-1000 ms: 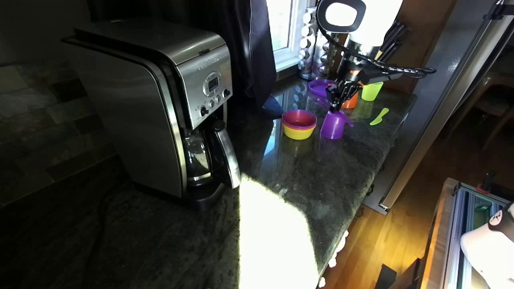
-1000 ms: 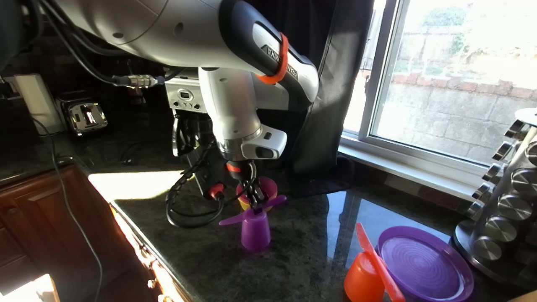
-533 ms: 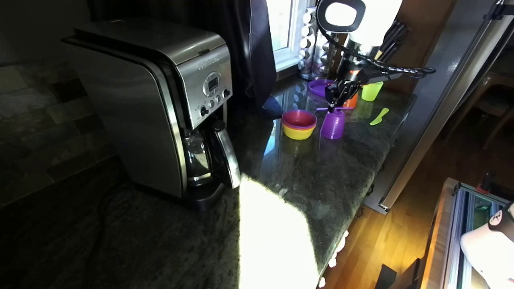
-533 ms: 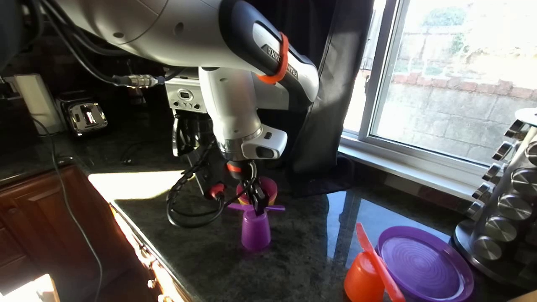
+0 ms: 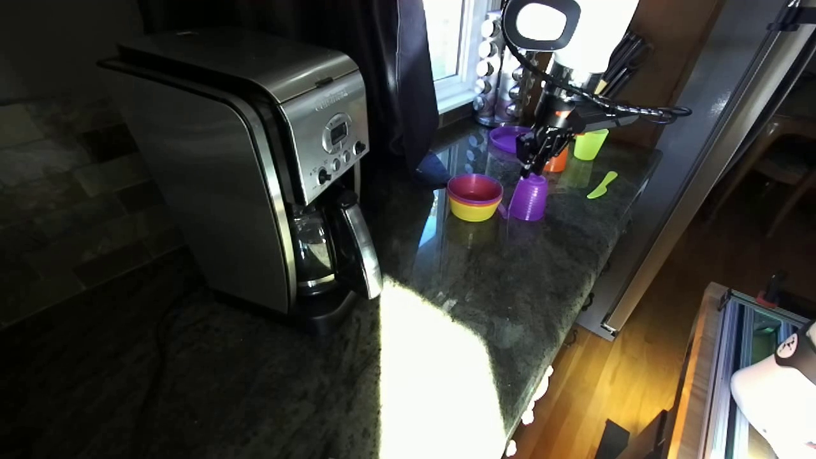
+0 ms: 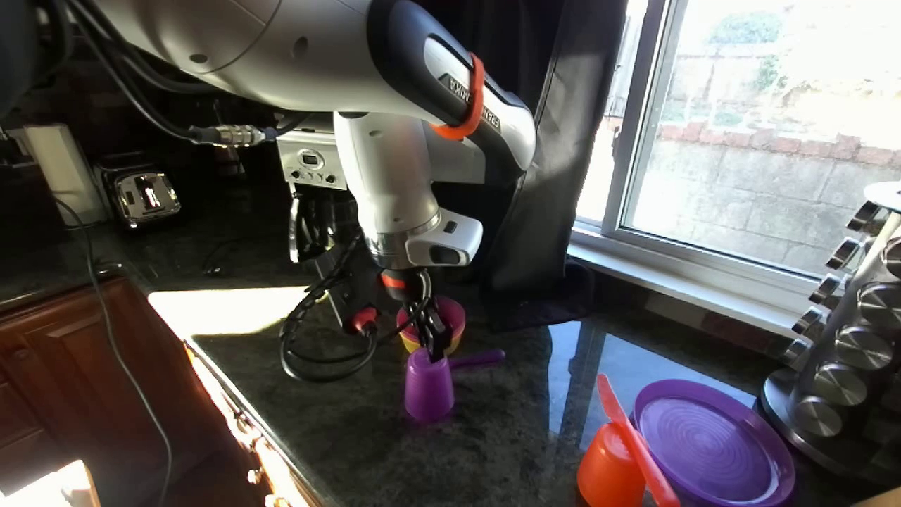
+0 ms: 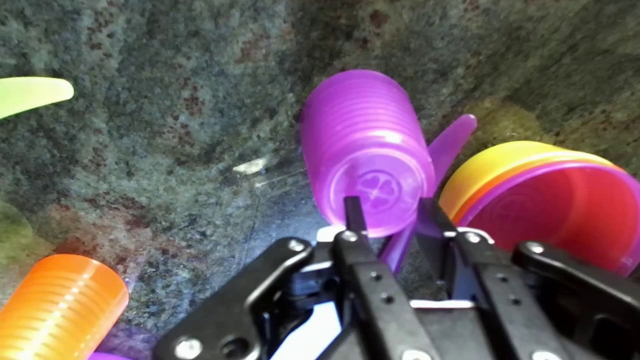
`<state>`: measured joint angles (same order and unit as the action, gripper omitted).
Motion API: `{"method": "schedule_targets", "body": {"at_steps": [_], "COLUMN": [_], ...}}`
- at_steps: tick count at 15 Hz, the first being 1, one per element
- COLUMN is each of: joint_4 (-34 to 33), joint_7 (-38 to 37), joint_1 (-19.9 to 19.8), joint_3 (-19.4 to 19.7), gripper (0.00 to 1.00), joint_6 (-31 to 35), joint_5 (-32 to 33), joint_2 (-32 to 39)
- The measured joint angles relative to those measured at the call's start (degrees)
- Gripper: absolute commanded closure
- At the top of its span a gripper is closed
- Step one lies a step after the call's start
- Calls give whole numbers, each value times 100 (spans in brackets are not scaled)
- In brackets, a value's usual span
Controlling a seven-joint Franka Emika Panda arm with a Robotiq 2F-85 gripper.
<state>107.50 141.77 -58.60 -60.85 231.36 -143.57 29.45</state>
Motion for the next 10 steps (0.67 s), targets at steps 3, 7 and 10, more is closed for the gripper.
{"method": "schedule_targets", "body": {"at_steps": [3, 7, 10], "joint_4": [-36, -136, -233], "joint_7": [0, 0, 0], "joint_1": [-3, -94, -191], "joint_3": [0, -5, -4], "gripper": [42, 13, 0], "joint_6": [-9, -269, -468], "joint_5": [0, 0, 0], "joint_2": [-11, -96, -128]}}
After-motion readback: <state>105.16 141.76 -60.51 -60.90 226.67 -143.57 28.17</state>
